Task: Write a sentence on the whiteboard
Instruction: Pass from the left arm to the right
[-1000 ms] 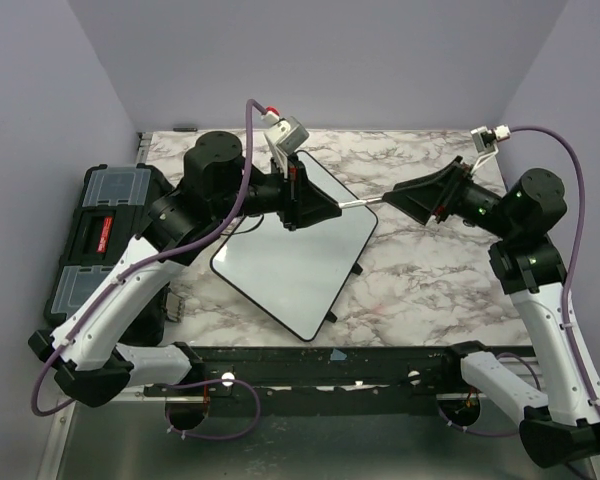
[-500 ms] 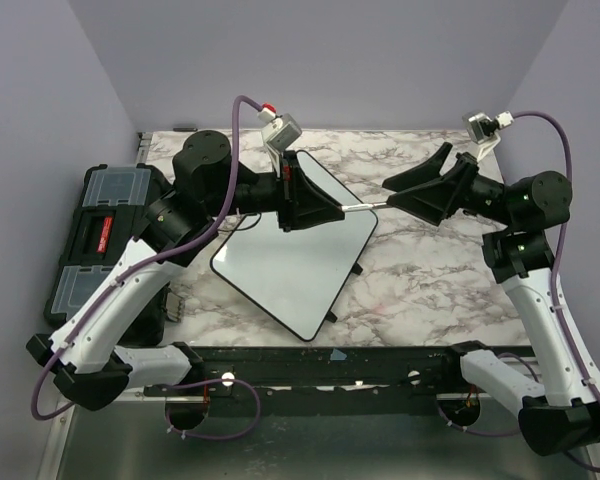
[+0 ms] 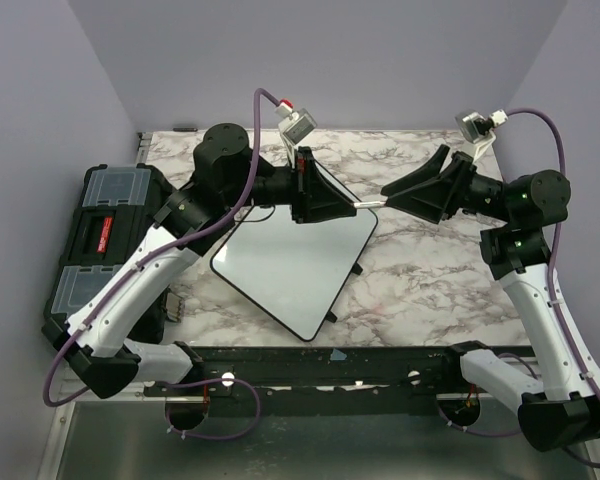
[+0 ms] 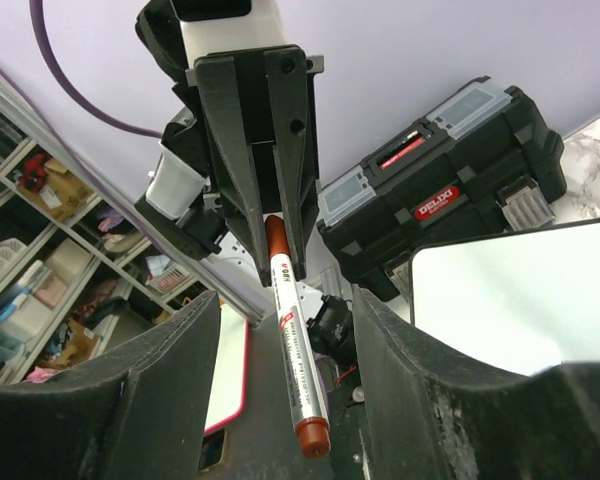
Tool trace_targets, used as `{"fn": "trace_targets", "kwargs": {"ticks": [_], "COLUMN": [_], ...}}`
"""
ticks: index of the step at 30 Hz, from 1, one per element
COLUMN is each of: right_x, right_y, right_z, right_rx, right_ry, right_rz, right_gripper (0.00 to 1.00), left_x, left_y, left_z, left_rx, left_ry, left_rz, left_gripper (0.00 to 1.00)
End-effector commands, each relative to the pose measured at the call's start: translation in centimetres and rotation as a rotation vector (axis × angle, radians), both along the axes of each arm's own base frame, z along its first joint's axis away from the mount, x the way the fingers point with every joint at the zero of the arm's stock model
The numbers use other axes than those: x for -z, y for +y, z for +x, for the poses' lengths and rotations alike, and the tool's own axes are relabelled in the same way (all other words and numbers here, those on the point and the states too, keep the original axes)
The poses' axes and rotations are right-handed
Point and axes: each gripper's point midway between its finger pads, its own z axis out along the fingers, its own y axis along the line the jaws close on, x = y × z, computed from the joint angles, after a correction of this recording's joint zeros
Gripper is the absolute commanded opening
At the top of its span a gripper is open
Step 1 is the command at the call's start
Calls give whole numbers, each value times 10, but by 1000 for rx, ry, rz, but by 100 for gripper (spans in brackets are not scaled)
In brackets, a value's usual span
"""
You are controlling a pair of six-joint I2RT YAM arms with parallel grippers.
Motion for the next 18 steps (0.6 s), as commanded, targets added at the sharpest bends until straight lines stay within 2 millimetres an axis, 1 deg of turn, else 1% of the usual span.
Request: {"fn": "trace_targets", "kwargs": {"ticks": [1, 5, 14, 18], "right_x": [-3, -3, 4, 4], "right_y": [-1, -1, 0, 0], "right_z": [-11, -11, -8, -8], "right_rx": [-25, -26, -43, -46], "right_ry": [-35, -37, -32, -35], "right_rz": [-23, -31, -70, -73], "right_gripper": [56, 53, 49, 47], "left_x": [-17, -17, -14, -12], "left_y": [-3, -6, -11, -13], "left_z": [-3, -1, 1, 3], "left_rx": [39, 44, 62, 70], "left_ry": [-10, -2, 10, 15], "left_rz": [-44, -44, -31, -26], "left_gripper": [0, 0, 0, 0]}}
